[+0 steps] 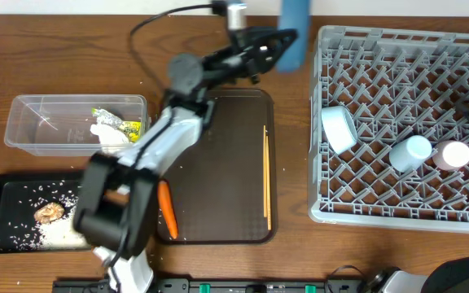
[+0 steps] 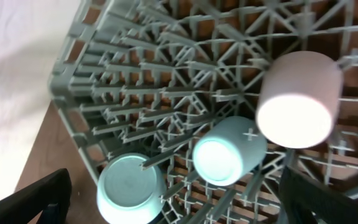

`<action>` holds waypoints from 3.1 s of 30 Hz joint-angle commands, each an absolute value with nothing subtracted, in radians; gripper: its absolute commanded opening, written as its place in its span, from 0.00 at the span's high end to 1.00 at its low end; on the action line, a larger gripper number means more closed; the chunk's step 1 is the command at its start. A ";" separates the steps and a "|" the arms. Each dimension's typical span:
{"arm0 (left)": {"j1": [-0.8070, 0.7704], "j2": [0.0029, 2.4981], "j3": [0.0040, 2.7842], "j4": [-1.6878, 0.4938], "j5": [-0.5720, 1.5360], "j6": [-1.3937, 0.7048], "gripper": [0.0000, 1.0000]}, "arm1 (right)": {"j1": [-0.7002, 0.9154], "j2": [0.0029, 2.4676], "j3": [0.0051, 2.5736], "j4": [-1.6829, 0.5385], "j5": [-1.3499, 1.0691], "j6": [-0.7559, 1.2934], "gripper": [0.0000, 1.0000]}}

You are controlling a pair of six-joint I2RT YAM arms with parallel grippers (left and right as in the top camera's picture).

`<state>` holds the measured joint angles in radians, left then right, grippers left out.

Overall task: Sort waste into correct bins and load items into the dishwasher rack
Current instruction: 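Carry the blue plate with the left gripper and stand it in the rack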

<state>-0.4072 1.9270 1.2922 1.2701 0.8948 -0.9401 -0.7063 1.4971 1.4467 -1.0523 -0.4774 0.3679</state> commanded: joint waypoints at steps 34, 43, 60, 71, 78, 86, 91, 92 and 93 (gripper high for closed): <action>-0.690 2.204 1.474 1.235 0.424 -0.989 0.94 | -0.857 1.494 1.450 -1.123 -0.362 0.438 0.01; -0.692 2.238 1.537 1.235 0.414 -0.995 0.94 | -0.857 1.494 1.450 -1.129 -0.362 0.429 0.01; -0.690 2.370 1.577 1.310 0.441 -1.056 0.94 | -0.857 1.494 1.450 -1.137 -0.340 0.407 0.01; -0.680 2.370 1.577 1.213 0.455 -1.049 0.40 | -0.857 1.494 1.450 -1.137 -0.340 0.407 0.01; -0.638 2.370 1.577 1.172 0.552 -0.976 0.35 | -0.857 1.494 1.450 -1.137 -0.340 0.407 0.01; -0.568 2.370 1.577 1.031 0.675 -0.931 0.34 | -0.857 1.494 1.450 -1.139 -0.340 0.407 0.01; -0.524 2.370 1.577 0.927 0.754 -0.883 0.34 | -0.857 1.494 1.450 -1.141 -0.340 0.407 0.01; -0.516 2.370 1.577 0.915 0.764 -0.883 0.34 | -0.857 1.494 1.450 -1.141 -0.340 0.407 0.01; -0.508 2.370 1.577 0.916 0.776 -0.883 0.31 | -0.857 1.494 1.450 -1.140 -0.340 0.407 0.01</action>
<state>-0.5297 2.3711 1.5707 0.9421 0.7177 -0.9291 -0.8528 1.4971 1.4467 -1.1400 -0.3431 0.4244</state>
